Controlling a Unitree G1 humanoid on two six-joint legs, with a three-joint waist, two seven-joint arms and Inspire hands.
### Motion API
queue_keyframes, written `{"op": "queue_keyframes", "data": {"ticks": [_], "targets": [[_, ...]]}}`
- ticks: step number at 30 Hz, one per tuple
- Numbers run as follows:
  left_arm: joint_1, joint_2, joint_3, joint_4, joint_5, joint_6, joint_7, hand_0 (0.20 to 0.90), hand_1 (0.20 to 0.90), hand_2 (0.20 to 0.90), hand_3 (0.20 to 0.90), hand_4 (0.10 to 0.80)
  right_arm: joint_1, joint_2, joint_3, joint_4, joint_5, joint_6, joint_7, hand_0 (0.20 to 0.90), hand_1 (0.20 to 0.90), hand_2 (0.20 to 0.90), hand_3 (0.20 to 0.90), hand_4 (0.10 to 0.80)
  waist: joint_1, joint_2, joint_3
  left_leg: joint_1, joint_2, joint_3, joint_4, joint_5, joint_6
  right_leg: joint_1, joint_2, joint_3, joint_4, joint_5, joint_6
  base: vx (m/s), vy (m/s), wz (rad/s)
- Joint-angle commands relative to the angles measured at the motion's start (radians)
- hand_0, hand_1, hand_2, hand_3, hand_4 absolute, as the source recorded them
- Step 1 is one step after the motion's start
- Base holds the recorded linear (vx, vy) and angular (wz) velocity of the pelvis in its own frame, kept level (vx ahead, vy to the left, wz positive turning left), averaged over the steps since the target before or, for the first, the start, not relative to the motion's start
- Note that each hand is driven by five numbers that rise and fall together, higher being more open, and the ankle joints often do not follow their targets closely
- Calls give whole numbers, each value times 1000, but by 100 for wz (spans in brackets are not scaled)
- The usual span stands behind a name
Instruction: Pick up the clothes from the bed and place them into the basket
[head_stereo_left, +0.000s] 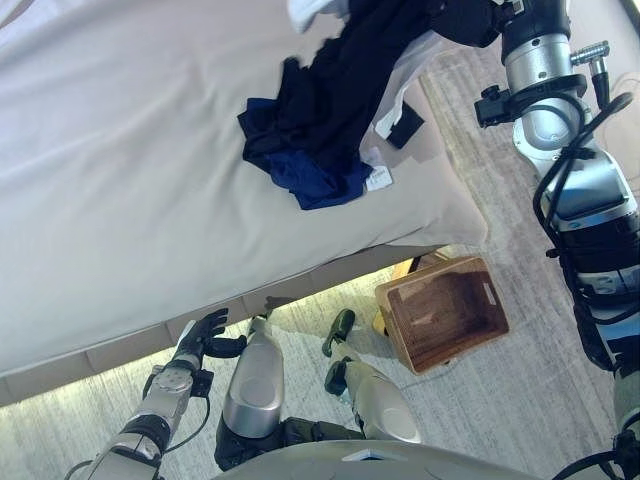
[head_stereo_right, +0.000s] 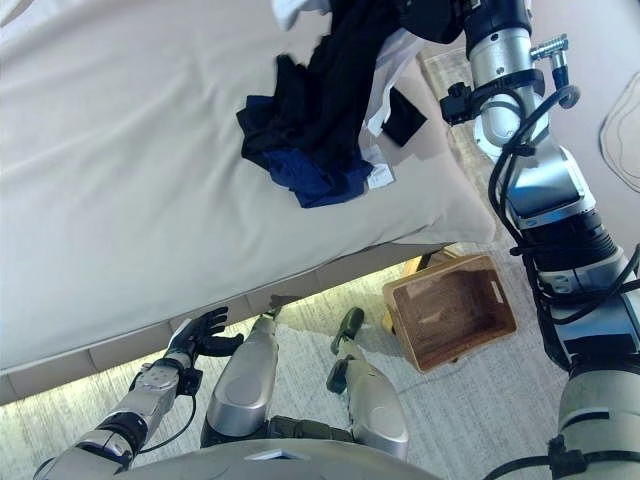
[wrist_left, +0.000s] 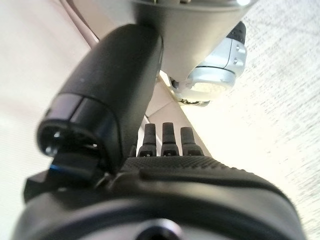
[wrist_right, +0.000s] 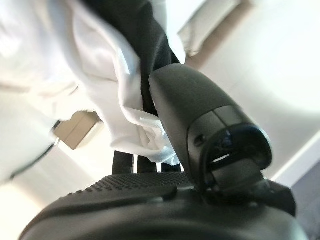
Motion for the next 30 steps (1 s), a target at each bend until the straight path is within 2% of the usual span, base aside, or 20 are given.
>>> {"op": "queue_keyframes", "data": {"ticks": [1, 5, 8, 12, 15, 17, 18, 24, 27, 29, 30], "targets": [[105, -47, -85, 44, 63, 0, -9, 900, 900, 900, 900, 800, -117, 71, -78, 8, 91, -181, -51, 300, 300, 300, 200, 100, 10, -24, -317, 52, -28, 8, -63, -61, 65, 43, -31, 9, 95, -87, 50, 118, 12, 2], [99, -46, -82, 64, 91, 30, -23, 900, 900, 900, 900, 800, -154, 81, -64, 76, 104, -77, -43, 300, 300, 300, 200, 100, 23, -24, -361, 88, -36, -6, -72, -68, 64, 81, -36, -4, 79, -86, 54, 78, 9, 9], [100, -41, -71, 85, 105, 53, -28, 900, 900, 900, 900, 800, -171, 88, -18, 144, 132, -2, 38, 300, 300, 300, 200, 100, 27, -25, -379, 101, -41, -9, -75, -68, 62, 94, -39, -9, 68, -81, 55, 28, 22, 18], [109, -39, -69, 109, 120, 83, -28, 900, 900, 900, 900, 800, -153, 134, 63, 208, 103, 44, 147, 300, 300, 300, 200, 100, 37, -24, -386, 109, -48, -14, -76, -64, 62, 105, -42, -16, 60, -78, 51, 26, 32, 7], [113, -37, -87, 126, 125, 90, -24, 900, 900, 900, 900, 800, -171, 189, 136, 290, 49, 46, 171, 300, 300, 300, 200, 100, 59, -24, -378, 106, -48, -19, -77, -56, 60, 112, -43, -30, 51, -72, 49, 0, 0, 0], [108, -35, -91, 136, 128, 86, -27, 900, 900, 900, 900, 800, -200, 223, 174, 352, 34, 77, 189, 300, 300, 300, 200, 100, 75, -27, -368, 100, -47, -22, -78, -51, 57, 114, -44, -40, 40, -66, 48, -36, -15, 5], [102, -35, -91, 135, 129, 88, -28, 900, 900, 900, 900, 800, -212, 237, 190, 390, 36, 91, 203, 900, 900, 900, 900, 800, 82, -29, -362, 97, -46, -23, -80, -49, 56, 114, -44, -46, 33, -62, 49, -44, -27, 7], [85, -28, -99, 103, 117, 87, -31, 900, 900, 900, 900, 800, -261, 260, 293, 521, -23, 135, 314, 900, 900, 900, 900, 800, 112, -32, -334, 75, -39, -26, -91, -31, 51, 108, -47, -73, 16, -45, 53, -71, -16, 13], [83, -15, -94, 88, 128, 90, -38, 900, 900, 900, 900, 800, -261, 222, 312, 499, -132, 166, 391, 900, 900, 900, 900, 800, 110, -37, -327, 68, -37, -27, -100, -22, 50, 102, -47, -79, 16, -41, 56, -35, -7, 6], [86, -7, -82, 82, 130, 92, -43, 900, 900, 900, 900, 800, -253, 183, 343, 479, -197, 206, 520, 900, 900, 900, 900, 800, 103, -40, -326, 68, -37, -26, -105, -18, 49, 97, -48, -79, 18, -40, 59, 0, 0, 0], [86, -7, -82, 81, 130, 93, -44, 900, 900, 900, 900, 800, -252, 181, 346, 477, -202, 213, 531, 900, 900, 900, 900, 800, 103, -40, -325, 67, -37, -26, -105, -18, 49, 97, -49, -78, 18, -40, 59, 18, 33, 0]]}}
